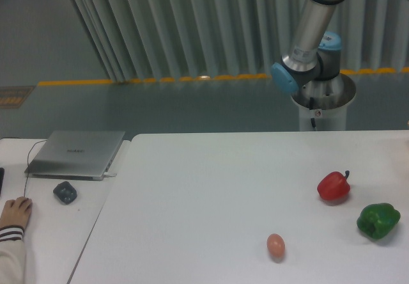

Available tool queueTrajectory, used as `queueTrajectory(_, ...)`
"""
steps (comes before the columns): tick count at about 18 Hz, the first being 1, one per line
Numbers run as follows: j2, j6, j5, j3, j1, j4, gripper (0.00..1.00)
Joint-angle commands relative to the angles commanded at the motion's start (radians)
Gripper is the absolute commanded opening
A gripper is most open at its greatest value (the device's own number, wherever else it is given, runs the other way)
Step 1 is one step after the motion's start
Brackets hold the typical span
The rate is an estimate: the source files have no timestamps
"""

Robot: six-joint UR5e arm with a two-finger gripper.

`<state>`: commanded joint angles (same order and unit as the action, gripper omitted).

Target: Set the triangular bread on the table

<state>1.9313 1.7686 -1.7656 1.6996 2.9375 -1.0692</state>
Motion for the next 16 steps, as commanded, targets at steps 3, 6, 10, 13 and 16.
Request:
queueTrajectory(3,-0.021,0.043,0.000,0.012,0.014,-0.012,0.87)
queueTrajectory(6,-0.023,0.081,0.000,0.012,0.015,-0.034,0.45)
queueTrajectory(10,-0.023,0.098,0.002,0.008,0.014,-0.040,0.10)
queueTrajectory(13,-0.025,0.098,0.002,0.002,0.015,-0.045,0.00)
queueTrajectory(16,-0.025,0.098,0.002,-0.001,0.015,-0.046,0.00)
